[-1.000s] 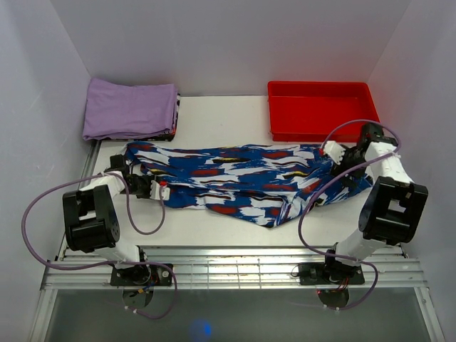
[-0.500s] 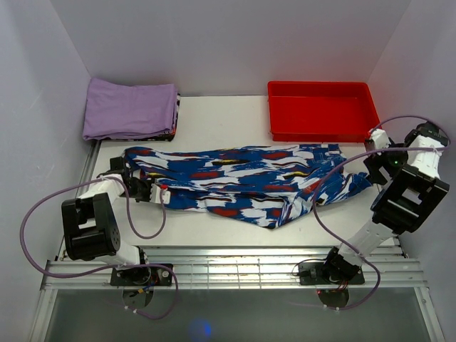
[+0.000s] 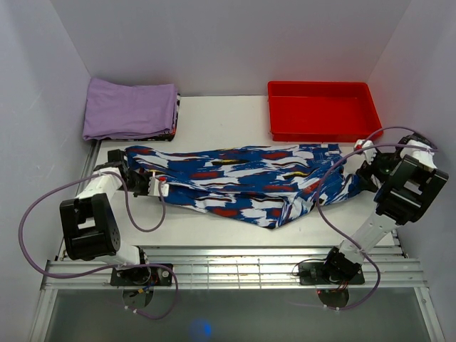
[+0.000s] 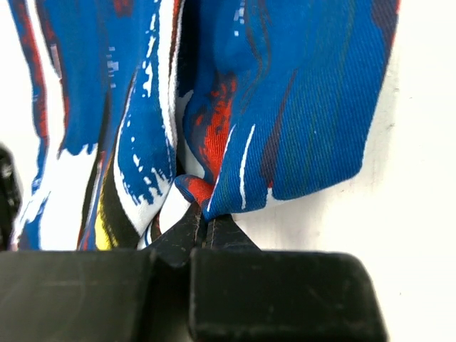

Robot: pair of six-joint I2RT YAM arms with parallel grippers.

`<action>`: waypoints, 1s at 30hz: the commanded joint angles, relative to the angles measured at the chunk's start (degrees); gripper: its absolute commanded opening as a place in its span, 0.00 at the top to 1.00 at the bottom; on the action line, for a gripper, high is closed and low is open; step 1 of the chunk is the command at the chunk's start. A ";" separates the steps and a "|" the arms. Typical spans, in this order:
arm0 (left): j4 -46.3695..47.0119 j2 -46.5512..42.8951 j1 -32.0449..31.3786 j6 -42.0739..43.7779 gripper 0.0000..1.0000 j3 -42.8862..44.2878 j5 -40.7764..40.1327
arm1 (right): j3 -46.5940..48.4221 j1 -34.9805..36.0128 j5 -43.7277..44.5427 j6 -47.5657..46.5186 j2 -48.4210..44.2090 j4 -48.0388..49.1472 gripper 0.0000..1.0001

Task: Fold and stack the trousers
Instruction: Flatten the trousers out

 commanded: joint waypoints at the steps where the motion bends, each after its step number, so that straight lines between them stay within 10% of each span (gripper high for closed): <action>1: -5.15 -1.08 -0.15 -2.60 1.00 4.82 2.17 | 2.15 1.26 -3.05 -5.43 1.92 -9.39 0.06; 6: -10.95 -1.17 0.72 -9.62 1.00 10.45 4.45 | 5.83 1.09 -3.23 -3.77 3.24 -18.36 0.92; 18: -36.60 6.82 15.39 -21.32 1.00 32.76 13.06 | 22.09 -6.29 -3.40 7.90 0.08 -23.20 0.92; 30: -36.89 28.84 14.44 -49.40 1.00 41.99 0.94 | 16.47 -6.04 7.41 21.54 7.37 -21.71 0.92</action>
